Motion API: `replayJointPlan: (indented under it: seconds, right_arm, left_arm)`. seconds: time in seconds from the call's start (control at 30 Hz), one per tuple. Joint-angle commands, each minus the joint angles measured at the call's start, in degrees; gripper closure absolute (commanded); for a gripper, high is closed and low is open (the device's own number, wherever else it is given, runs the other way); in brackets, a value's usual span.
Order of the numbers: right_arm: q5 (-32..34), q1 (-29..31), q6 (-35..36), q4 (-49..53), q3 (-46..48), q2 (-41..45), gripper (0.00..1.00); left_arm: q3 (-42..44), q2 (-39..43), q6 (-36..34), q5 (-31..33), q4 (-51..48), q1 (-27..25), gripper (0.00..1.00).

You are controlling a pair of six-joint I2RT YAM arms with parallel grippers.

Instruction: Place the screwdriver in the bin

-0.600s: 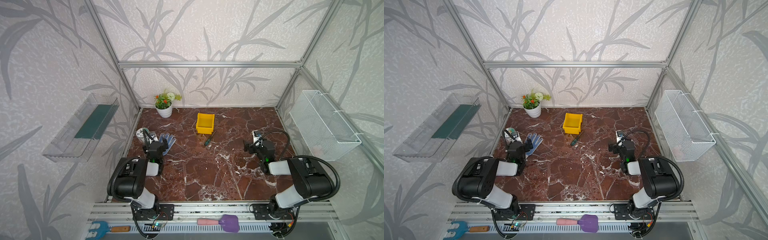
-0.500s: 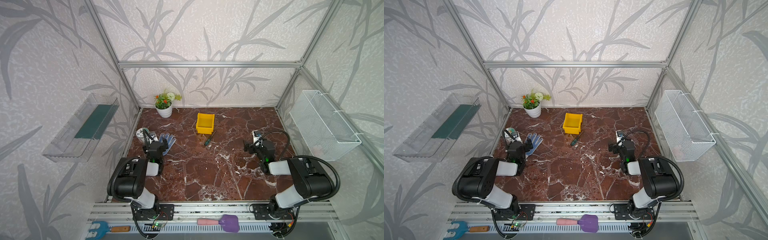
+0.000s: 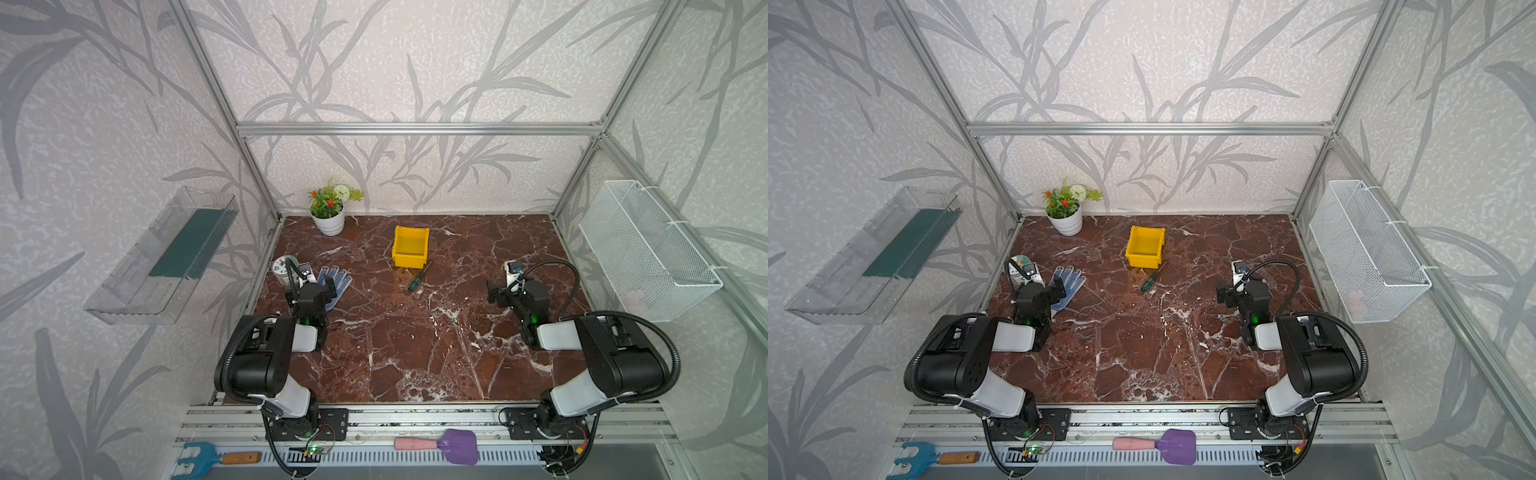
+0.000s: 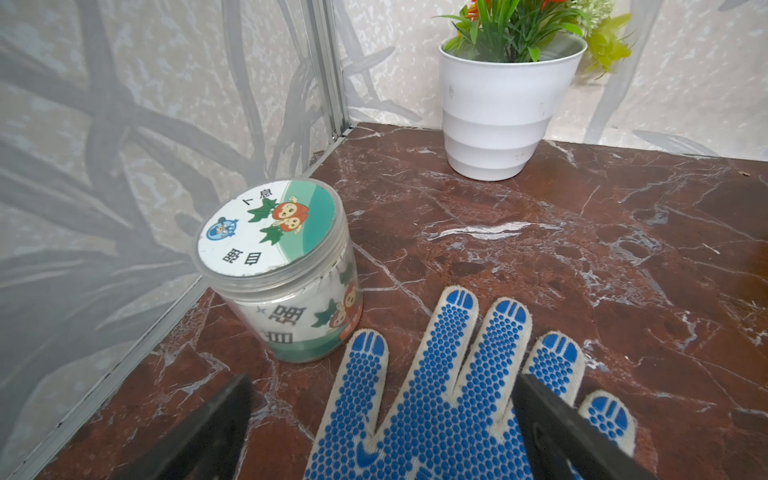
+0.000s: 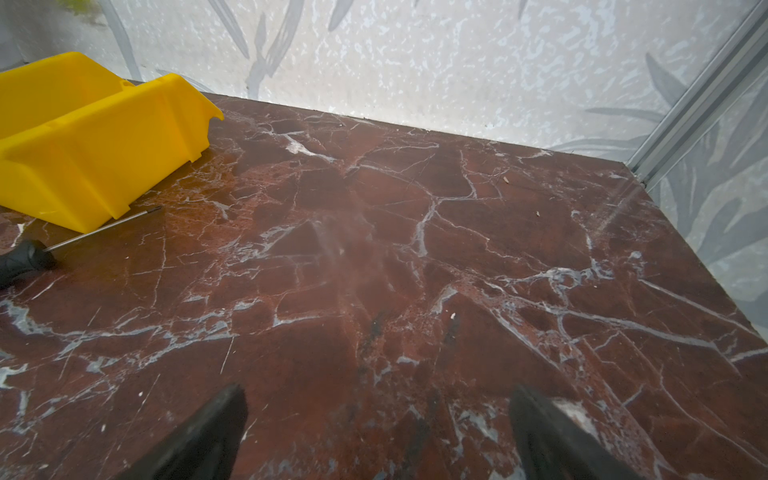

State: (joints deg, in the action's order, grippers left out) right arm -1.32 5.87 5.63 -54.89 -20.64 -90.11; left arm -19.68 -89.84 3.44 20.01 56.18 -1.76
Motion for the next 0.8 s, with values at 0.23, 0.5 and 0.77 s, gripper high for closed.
replayJointPlan:
  seconds: [0.23,0.5,0.77]
  right_arm:
    - [0.8,-0.2,-0.3,-0.3,-1.0,-0.6,0.01]
    - [0.7,-0.2,-0.4,-0.3,-1.0,-0.6,0.01]
    - [0.7,-0.2,-0.3,-0.4,-0.9,-0.4,0.01]
  left_arm:
    - [-1.1,-0.8,-0.6,0.9,1.2,-0.2,0.01]
    - [-1.2,-0.7,-0.6,0.5,0.9,0.0,0.01]
    - [-1.0,-0.2,0.1,0.1,0.7,0.7,0.01]
